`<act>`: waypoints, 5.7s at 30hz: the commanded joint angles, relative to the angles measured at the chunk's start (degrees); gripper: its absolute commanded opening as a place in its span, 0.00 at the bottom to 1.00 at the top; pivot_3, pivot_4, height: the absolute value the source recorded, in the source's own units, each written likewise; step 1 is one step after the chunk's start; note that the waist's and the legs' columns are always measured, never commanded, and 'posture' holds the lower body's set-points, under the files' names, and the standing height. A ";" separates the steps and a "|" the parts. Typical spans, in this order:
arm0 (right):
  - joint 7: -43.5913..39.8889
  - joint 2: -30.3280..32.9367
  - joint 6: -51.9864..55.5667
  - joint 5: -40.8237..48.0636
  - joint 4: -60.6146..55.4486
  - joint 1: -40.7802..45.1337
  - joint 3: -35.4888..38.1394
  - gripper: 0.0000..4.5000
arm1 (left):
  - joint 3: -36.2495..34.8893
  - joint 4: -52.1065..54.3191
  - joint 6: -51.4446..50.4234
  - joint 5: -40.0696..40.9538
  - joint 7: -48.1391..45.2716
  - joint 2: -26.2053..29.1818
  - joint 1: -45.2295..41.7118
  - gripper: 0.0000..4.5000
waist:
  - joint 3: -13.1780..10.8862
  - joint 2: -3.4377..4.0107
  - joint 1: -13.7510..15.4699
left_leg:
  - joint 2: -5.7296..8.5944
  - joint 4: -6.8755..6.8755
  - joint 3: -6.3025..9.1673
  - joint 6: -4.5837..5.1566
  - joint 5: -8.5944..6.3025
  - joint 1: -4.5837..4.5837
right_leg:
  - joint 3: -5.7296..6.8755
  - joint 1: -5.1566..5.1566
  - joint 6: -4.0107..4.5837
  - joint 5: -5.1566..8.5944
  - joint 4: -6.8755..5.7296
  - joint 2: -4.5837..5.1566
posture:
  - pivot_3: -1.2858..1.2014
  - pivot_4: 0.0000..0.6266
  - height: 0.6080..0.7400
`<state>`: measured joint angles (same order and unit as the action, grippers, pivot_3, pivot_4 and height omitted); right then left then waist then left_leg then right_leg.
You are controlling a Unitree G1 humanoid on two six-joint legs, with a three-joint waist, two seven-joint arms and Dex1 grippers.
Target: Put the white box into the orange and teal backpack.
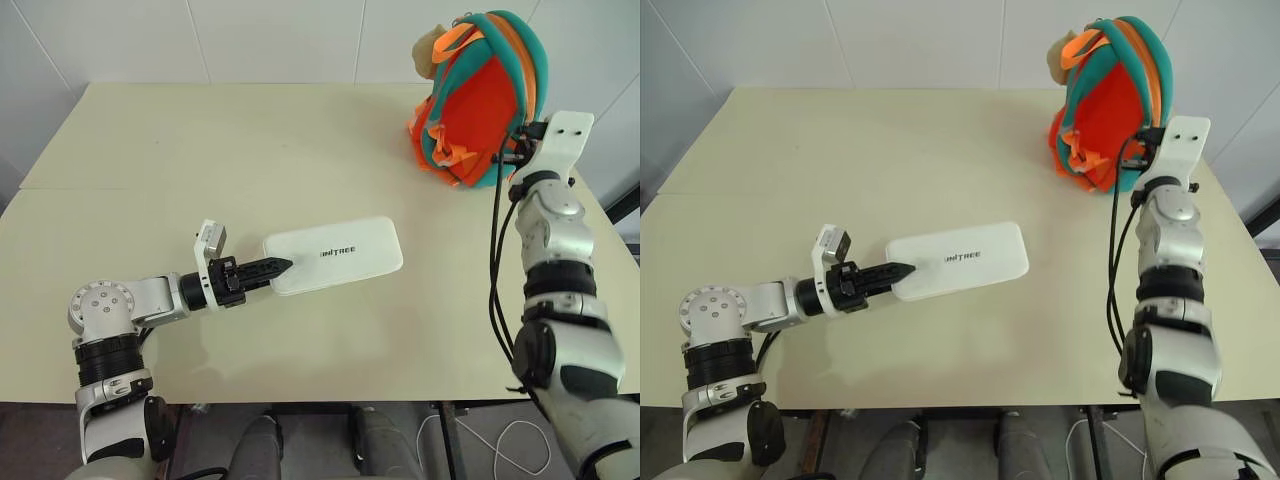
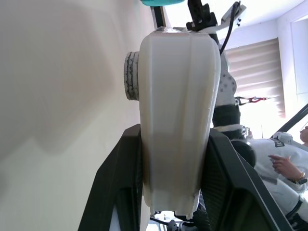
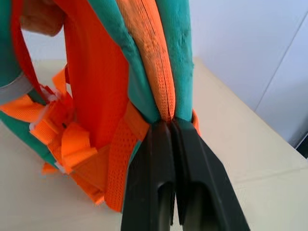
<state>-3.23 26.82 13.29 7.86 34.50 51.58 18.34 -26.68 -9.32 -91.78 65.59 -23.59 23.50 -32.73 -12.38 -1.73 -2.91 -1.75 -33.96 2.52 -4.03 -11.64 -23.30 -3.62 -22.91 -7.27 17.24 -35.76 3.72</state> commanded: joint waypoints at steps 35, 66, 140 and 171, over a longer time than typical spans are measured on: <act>-24.29 23.61 53.73 46.34 -76.67 -59.90 35.90 0.00 | 10.07 -9.90 3.56 -8.09 -15.10 4.27 -7.61 0.28 | 0.02 -0.04 1.45 | 0.00 -0.19 -0.02 0.18 -0.16 0.01 | 0.01 0.14 0.31 0.22 0.26 0.01 | 0.52 0.24 1.00; -44.41 37.45 61.85 49.76 -82.06 -72.39 44.41 1.00 | 9.79 -10.31 3.64 -10.23 -17.14 4.23 -7.15 0.28 | -0.01 -0.13 1.40 | 0.01 -0.26 -0.04 0.27 -0.24 -0.03 | 0.02 0.21 0.34 0.23 0.44 0.02 | 0.52 0.24 1.00; -28.00 8.78 47.34 60.34 -69.40 -14.94 -6.22 0.00 | -4.28 -12.36 8.38 -5.31 -17.01 24.04 -8.03 0.28 | -0.01 -0.19 1.09 | -0.08 0.04 -0.07 0.18 -0.20 -0.49 | 0.04 -0.70 0.27 0.11 0.02 0.03 | 0.52 0.24 1.00; -67.07 22.47 33.19 54.59 -61.65 -19.02 -10.42 0.00 | 3.92 -6.50 43.83 -17.56 -58.19 37.08 -2.48 0.28 | -0.02 -0.19 1.28 | -0.14 -0.24 -0.09 0.21 -0.21 -0.87 | 0.08 -0.96 0.24 0.11 -0.10 -0.04 | 0.52 0.24 1.00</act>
<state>-69.57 49.25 47.58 62.11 -26.49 32.60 7.14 -22.26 -17.98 -49.89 48.40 -78.93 58.54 -35.11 -12.40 -1.92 -1.63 -1.88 -34.21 2.43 -3.82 -11.85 -24.17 -3.53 -23.87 -7.03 17.35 -35.87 3.68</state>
